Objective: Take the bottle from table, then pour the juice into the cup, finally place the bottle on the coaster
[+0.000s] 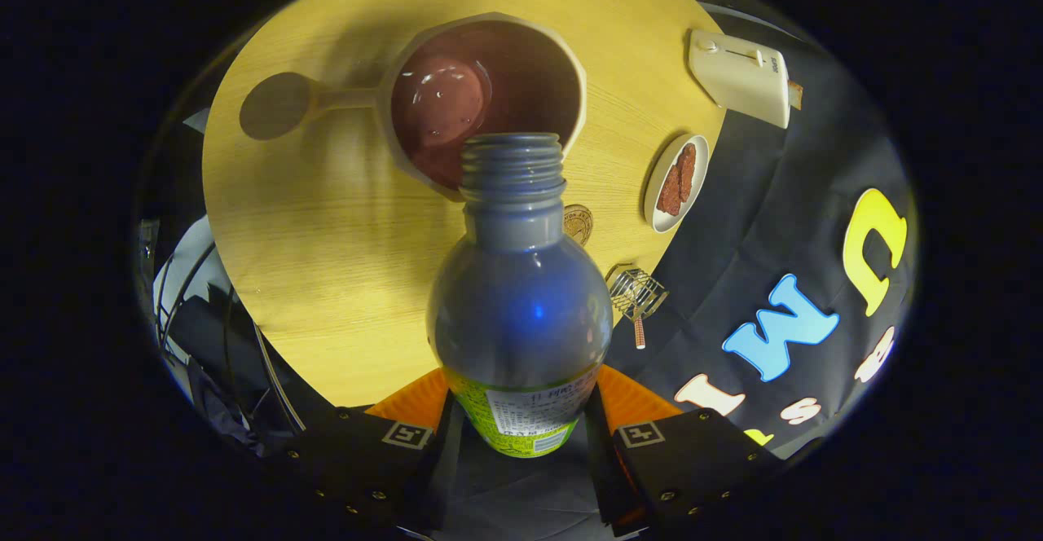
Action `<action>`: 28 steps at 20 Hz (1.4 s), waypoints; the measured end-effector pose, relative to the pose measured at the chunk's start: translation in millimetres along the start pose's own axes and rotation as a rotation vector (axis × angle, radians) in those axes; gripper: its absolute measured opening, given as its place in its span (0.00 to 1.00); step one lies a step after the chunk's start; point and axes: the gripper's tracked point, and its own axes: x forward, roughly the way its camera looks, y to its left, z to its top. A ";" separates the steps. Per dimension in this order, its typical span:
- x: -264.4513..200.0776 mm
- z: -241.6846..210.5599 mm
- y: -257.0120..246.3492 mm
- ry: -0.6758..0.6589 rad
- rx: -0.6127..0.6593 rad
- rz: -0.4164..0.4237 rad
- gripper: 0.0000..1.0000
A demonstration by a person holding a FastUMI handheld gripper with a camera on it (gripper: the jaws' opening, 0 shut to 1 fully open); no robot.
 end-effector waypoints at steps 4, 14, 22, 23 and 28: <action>5.0 6.4 6.4 -0.072 0.072 0.008 0.68; 13.3 23.6 33.0 -0.328 0.405 0.117 0.68; 26.4 22.3 34.6 -0.498 0.701 0.165 0.68; 26.8 20.3 34.7 -0.514 0.739 0.172 0.68; 33.5 14.8 34.9 -0.567 0.899 0.219 0.68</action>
